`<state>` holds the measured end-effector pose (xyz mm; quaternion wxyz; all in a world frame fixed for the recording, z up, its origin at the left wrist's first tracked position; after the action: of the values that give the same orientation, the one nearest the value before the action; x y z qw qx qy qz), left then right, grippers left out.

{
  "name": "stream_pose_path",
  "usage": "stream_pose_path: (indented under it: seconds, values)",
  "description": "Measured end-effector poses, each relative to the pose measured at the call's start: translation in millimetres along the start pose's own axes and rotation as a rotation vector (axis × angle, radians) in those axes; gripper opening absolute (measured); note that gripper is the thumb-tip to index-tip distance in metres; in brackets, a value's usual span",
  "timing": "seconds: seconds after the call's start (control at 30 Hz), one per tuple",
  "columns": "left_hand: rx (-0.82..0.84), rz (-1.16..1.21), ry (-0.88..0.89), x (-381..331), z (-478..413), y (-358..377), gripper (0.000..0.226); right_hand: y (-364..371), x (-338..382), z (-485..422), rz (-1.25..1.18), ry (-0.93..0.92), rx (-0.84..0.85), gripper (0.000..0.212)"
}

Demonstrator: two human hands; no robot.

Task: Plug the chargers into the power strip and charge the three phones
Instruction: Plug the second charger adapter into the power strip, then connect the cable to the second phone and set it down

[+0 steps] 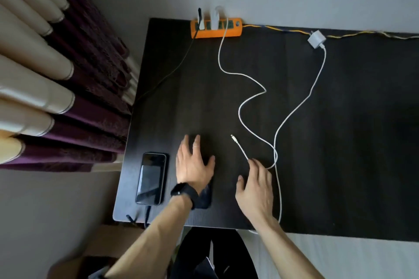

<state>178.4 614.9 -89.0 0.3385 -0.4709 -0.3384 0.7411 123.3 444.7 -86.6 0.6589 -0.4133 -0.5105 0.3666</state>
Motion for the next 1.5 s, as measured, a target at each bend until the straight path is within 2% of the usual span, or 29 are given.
stream_pose_path:
  seconds: [0.1,0.17,0.23,0.33,0.43,0.5,0.57,0.63,0.73,0.83,1.0,1.07,1.2,1.3,1.5]
  values:
    - [0.025,0.013,-0.217,2.2,54.3,13.5,0.109,-2.6,16.3,-25.4,0.143,0.0,-0.001,0.052]
    - [0.059,-0.03,-0.327,4.2,71.9,17.9,0.116,-2.0,21.2,-41.2,0.191,0.024,0.055,0.051]
    - [0.105,-0.081,-0.358,7.7,80.9,16.0,0.112,-1.0,22.7,-46.8,0.248,0.036,0.147,0.041]
    - [0.167,-0.117,-0.34,13.4,81.4,7.7,0.102,0.1,23.0,-37.3,0.365,-0.046,0.253,0.023]
    - [0.23,-0.028,-0.375,25.8,79.0,-0.9,0.1,3.2,20.6,-9.2,0.362,-0.114,0.418,0.025]
    - [0.29,0.171,-0.455,33.9,77.4,-9.8,0.101,-2.4,18.4,11.2,0.186,-0.053,0.453,0.015]
    - [0.413,0.653,-0.579,37.7,76.6,-25.5,0.094,-14.5,19.4,27.4,-0.054,0.046,0.428,0.005]
    - [0.62,1.098,-0.677,45.3,84.3,-44.4,0.059,-34.5,24.7,44.8,-0.229,0.121,0.337,0.009]
    - [0.833,1.345,-0.694,46.9,96.0,-68.8,0.028,-59.4,33.6,63.6,-0.379,0.218,0.175,0.026]
    - [0.772,1.497,-0.672,39.8,105.0,-84.0,0.016,-81.4,40.3,73.4,-0.549,0.284,0.113,0.028]
    - [0.601,1.477,-0.534,9.3,116.0,-101.6,0.006,-120.5,41.5,80.8,-0.751,0.289,0.058,0.024]
    - [0.58,1.499,-0.489,-3.0,118.4,-109.5,0.009,-136.0,37.3,85.0,-0.811,0.272,0.02,0.021]
    - [0.519,1.566,-0.445,-28.5,131.0,-122.2,0.017,-155.1,29.1,104.4,-0.929,0.213,0.078,0.02]
    - [0.461,1.638,-0.477,-48.5,151.5,-127.6,0.012,-165.5,22.6,121.2,-1.023,0.179,0.146,0.024]
    - [0.405,1.687,-0.544,-66.9,184.2,-117.8,0.015,-180.5,7.9,143.2,-1.224,0.102,0.313,0.031]
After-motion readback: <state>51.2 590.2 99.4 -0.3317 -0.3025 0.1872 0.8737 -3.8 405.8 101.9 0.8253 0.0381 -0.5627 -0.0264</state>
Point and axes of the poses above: each hand's wrist, its own z-axis away from the middle knuckle, its own y-axis out of the palm, x = y × z, the point moved 1 cm from there along -z, towards the middle knuckle, and after that the axes turned 1 degree about -x, right-handed, at the moved point
